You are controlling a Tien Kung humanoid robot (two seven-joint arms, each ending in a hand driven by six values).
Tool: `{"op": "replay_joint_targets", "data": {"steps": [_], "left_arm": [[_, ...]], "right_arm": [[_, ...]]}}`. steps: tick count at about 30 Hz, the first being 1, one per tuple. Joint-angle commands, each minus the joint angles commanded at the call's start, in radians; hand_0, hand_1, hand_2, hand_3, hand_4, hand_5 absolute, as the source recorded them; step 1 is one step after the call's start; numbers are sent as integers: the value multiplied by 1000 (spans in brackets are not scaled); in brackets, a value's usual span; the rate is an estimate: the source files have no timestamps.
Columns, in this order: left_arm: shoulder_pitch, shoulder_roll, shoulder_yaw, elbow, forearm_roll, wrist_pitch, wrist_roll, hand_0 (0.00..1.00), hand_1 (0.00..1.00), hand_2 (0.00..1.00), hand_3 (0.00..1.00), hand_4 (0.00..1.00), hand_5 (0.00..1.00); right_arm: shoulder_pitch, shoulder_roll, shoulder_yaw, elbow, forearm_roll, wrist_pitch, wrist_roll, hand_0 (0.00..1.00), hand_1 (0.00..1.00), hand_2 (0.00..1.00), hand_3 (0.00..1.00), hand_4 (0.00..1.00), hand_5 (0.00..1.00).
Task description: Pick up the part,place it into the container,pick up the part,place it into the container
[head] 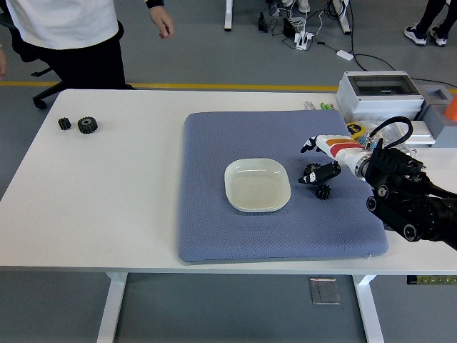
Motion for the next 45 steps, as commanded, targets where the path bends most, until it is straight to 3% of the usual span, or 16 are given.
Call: {"op": "replay_joint_targets", "data": {"steps": [2, 3, 22, 45], "left_arm": [[0, 0, 0, 0, 0, 0, 0, 647, 616, 696, 574, 685, 591], [0, 0, -1, 0, 1, 0, 1, 647, 616, 696, 574, 686, 592], [-14, 0, 13, 0, -11, 2, 1, 648, 623, 703, 574, 685, 592], [-20, 0, 16, 0, -9, 0, 1, 651, 628, 705, 574, 683, 594]], "right_arm": [[2, 3, -13, -4, 4, -7, 5, 606, 696, 753, 696, 965, 413], [3, 4, -18, -6, 5, -10, 7, 533, 661, 729, 660, 954, 410], [-6, 10, -95, -92, 68, -48, 30, 481, 643, 711, 618, 926, 403], [1, 35, -116, -82, 73, -71, 33, 383, 600, 697, 596, 893, 395]]}}
